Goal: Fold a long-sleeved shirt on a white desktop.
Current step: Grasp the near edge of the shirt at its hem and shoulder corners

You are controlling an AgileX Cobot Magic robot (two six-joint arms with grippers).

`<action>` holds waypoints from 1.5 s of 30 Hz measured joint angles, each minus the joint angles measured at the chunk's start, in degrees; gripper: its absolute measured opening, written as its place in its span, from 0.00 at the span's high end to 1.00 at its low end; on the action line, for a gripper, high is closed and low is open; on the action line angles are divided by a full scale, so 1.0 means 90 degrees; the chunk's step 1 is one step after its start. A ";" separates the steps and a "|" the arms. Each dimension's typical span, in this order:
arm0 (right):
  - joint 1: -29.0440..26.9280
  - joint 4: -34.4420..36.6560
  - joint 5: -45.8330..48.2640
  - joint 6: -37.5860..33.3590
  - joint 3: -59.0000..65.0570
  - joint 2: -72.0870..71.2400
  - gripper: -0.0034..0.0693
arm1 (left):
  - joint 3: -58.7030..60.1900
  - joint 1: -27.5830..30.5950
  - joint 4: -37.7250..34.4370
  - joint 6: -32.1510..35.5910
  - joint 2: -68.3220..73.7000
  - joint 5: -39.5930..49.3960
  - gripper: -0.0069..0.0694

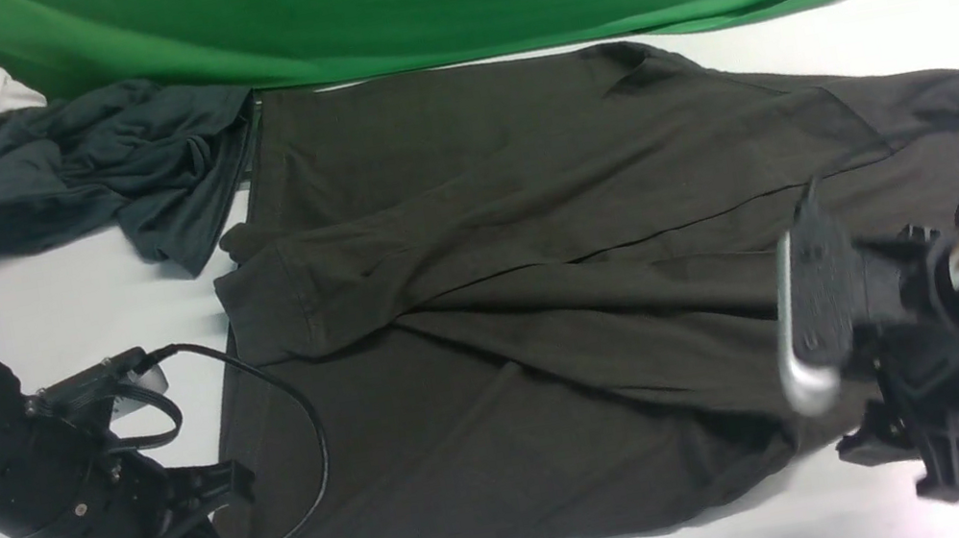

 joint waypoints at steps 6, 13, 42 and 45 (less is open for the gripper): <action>0.0063 -0.0047 -0.1175 -0.0326 0.0629 0.0000 0.33 | 0.0000 0.0000 -0.0013 0.0000 0.0000 -0.0008 0.86; 0.0449 -0.0047 -0.1640 -0.0366 0.0692 0.0197 0.15 | 0.0000 0.0000 -0.0037 0.0000 0.0000 -0.0033 0.86; 0.1003 0.0071 -0.0879 0.0156 0.0680 -0.0301 0.89 | 0.0000 0.0000 -0.0051 0.0011 -0.0707 0.0019 0.86; 0.1003 0.0071 -0.0654 0.0452 0.0680 -0.0544 0.89 | 0.0000 0.0000 -0.0056 -0.0006 -0.1051 0.0256 0.86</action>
